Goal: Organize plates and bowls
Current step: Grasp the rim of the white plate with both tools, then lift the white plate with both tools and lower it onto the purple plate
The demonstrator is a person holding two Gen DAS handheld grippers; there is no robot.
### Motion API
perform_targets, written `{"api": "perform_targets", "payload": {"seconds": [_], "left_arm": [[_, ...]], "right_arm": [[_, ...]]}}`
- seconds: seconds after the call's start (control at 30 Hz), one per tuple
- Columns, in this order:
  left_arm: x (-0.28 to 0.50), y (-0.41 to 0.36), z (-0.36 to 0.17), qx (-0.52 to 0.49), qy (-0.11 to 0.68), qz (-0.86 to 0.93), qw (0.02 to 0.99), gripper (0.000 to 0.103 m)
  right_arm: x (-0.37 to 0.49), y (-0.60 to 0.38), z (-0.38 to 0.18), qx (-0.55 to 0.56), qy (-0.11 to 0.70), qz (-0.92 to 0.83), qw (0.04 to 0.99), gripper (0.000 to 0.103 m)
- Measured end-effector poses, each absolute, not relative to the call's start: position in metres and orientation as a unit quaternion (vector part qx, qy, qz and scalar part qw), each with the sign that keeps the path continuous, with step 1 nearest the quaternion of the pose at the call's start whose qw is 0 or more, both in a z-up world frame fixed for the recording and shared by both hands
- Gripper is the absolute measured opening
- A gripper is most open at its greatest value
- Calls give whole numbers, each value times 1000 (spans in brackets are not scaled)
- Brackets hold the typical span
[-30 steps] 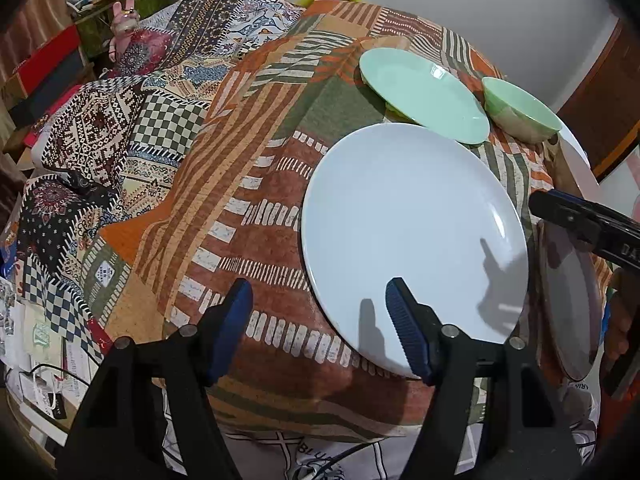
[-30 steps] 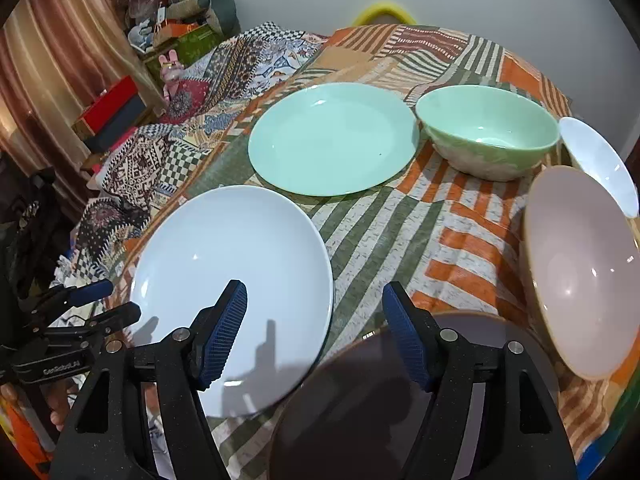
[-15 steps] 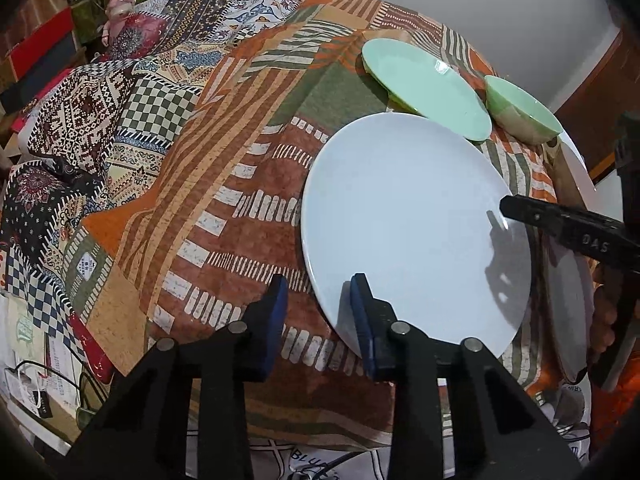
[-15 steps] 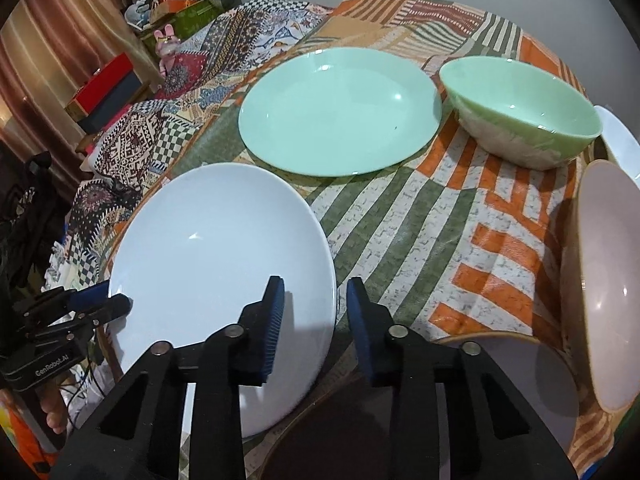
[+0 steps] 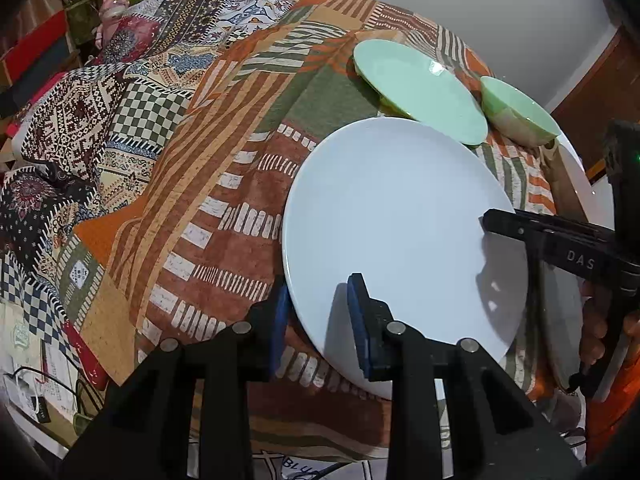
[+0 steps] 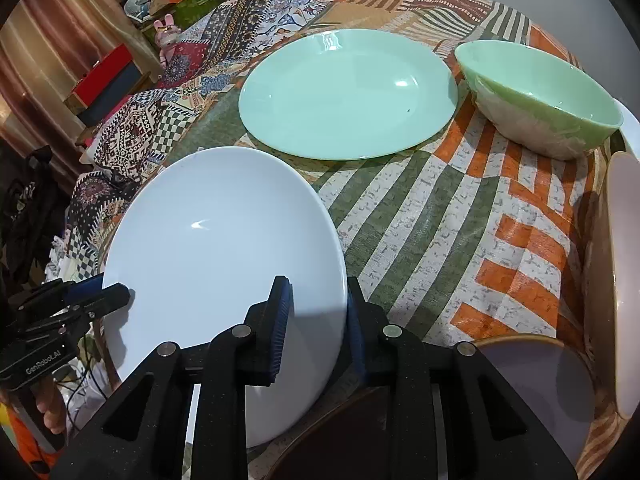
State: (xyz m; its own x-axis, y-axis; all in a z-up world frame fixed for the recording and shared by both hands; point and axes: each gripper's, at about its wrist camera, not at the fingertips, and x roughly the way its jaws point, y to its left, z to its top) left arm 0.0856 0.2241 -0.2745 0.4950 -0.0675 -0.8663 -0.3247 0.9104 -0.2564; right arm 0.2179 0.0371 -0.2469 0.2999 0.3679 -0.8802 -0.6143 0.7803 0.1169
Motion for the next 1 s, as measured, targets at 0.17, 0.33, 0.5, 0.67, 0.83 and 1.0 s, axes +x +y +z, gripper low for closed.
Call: {"api": "perform_targets", "payload": {"seconds": [0.17,0.33,0.5,0.67,0.83,1.0], "left_arm": [[83,226,-273,-203,496,78,840,29],[77,231,-270,-227,492,77,837,29],[70,226,-257,-215,482,91,844,29],[64,224,-235,-207,462,96,857,29],[60,216,-213,-197,443,94,870,29],[56,205,-196,-188,428,88,880,29]], "right_arm": [[214,33,-243,-119,499,310,801,24],[207,32,-235,-121,486,315,806,24],[199,30,-224,-118,470,325,812,24],[190,27,-210,-112,451,329,822,24],[181,16,-195,-98,434,332,832,24],[173,5,-182,-85,420,329,841,24]]}}
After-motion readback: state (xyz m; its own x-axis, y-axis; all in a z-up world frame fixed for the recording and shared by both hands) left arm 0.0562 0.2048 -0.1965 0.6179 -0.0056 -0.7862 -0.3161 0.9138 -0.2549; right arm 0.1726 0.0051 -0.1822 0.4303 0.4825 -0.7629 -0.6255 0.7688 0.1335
